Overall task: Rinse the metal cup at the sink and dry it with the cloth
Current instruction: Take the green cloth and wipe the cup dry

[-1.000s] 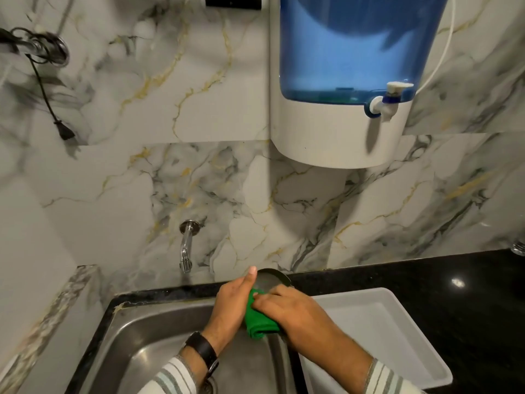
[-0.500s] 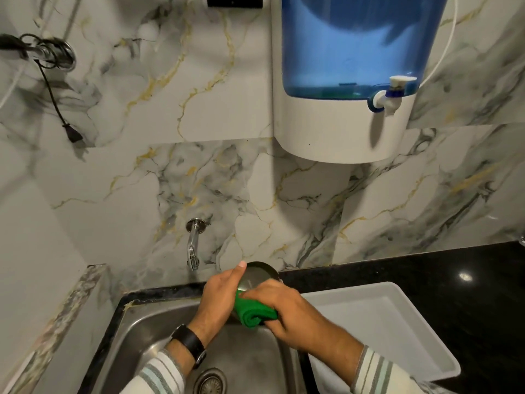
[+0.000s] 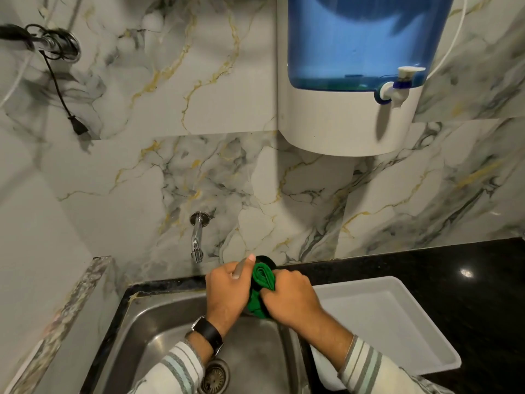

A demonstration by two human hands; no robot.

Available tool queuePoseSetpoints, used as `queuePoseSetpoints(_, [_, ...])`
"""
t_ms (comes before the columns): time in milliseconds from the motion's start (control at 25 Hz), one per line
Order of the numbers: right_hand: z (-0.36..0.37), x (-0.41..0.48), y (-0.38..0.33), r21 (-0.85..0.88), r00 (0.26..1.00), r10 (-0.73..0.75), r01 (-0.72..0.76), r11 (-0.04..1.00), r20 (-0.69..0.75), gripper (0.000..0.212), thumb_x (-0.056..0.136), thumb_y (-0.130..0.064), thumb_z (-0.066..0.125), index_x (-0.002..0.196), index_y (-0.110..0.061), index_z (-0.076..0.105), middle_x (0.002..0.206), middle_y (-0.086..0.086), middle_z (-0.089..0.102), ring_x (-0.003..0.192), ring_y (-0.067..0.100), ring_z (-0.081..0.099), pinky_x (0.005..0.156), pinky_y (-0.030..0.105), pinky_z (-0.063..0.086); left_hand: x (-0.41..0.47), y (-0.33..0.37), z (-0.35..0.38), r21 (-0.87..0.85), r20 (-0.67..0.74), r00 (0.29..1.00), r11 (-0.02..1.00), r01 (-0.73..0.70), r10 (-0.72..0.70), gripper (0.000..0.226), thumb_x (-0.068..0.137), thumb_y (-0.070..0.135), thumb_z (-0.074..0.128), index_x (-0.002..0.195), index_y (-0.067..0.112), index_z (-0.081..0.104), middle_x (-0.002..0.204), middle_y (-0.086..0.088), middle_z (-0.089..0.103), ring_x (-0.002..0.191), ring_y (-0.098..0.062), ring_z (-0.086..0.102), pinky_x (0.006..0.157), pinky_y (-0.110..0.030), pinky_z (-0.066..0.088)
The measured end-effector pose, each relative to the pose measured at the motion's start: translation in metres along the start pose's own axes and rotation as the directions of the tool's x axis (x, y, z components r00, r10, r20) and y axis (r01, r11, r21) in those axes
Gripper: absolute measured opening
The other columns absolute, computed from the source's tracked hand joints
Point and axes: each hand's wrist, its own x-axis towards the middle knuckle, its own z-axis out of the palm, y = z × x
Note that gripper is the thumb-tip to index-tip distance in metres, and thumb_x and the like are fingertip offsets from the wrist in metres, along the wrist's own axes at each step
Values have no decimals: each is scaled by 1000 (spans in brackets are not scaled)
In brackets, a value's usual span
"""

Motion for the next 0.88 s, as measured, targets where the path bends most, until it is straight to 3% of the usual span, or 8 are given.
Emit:
queuePoseSetpoints(80, [1, 3, 2, 506, 959, 155, -258, 823, 236, 21, 88, -20, 68, 100, -7, 78, 106, 18, 82, 102, 37, 76, 93, 45, 63, -5, -3, 1, 42, -46, 998, 999, -29, 31, 67, 91, 53, 71, 45, 18, 38, 37, 9, 41, 39, -7, 36, 42, -18, 31])
queuePoseSetpoints(160, [7, 2, 7, 786, 864, 125, -497, 368, 488, 23, 93, -4, 71, 114, 1, 77, 116, 25, 80, 106, 36, 77, 100, 47, 62, -8, -6, 3, 54, -68, 997, 998, -23, 27, 66, 91, 55, 71, 44, 20, 39, 37, 12, 47, 39, -5, 42, 41, -16, 32])
queuePoseSetpoints(240, [15, 0, 12, 817, 817, -6, -577, 19, 577, 31, 98, 1, 68, 127, 8, 71, 125, 29, 75, 120, 42, 72, 108, 51, 57, -9, -9, 5, 54, -84, 996, 998, 13, -8, 69, 94, 56, 68, 46, 20, 36, 38, 12, 44, 39, -4, 40, 45, -21, 32])
queuePoseSetpoints(360, [22, 4, 10, 849, 870, -82, -492, -195, 486, 32, 99, 5, 65, 131, 9, 69, 129, 31, 73, 132, 48, 64, 101, 50, 60, -8, -9, 5, 11, -41, 992, 993, 120, -120, 75, 99, 68, 52, 53, 8, 54, 47, 11, 57, 46, -4, 51, 54, -30, 44])
queuePoseSetpoints(480, [18, 4, 2, 963, 982, 6, -184, 197, 186, 33, 96, 9, 66, 121, -10, 78, 121, 19, 80, 123, 41, 72, 101, 46, 62, -8, -9, 8, -72, 9, 972, 969, 235, -235, 81, 102, 72, 31, 76, 13, 79, 72, 0, 79, 72, -18, 74, 70, -34, 58])
queuePoseSetpoints(600, [7, 2, 5, 487, 938, -322, 342, 804, -127, 62, 87, 9, 61, 139, -24, 70, 134, -3, 75, 130, 11, 66, 117, 23, 48, -1, -1, 5, -169, -22, 956, 944, 284, -292, 81, 100, 76, 26, 57, 16, 59, 61, 2, 68, 61, -18, 62, 60, -31, 47])
queuePoseSetpoints(720, [-7, 3, 9, 292, 888, -459, 441, 848, -10, 70, 83, 5, 60, 144, -31, 64, 141, -9, 71, 135, 7, 61, 121, 24, 43, 5, 1, 0, -172, 9, 954, 940, 296, -299, 74, 95, 81, 27, 51, 23, 40, 44, 8, 50, 47, -13, 47, 53, -30, 38])
queuePoseSetpoints(880, [-15, 1, 20, 137, 829, -552, 539, 831, 88, 71, 83, 2, 61, 147, -28, 63, 145, -9, 68, 139, 14, 58, 121, 39, 46, 4, -6, 0, -161, 170, 905, 895, 416, -390, 92, 91, 88, 30, 69, 6, 67, 72, -7, 76, 67, -27, 71, 67, -40, 53])
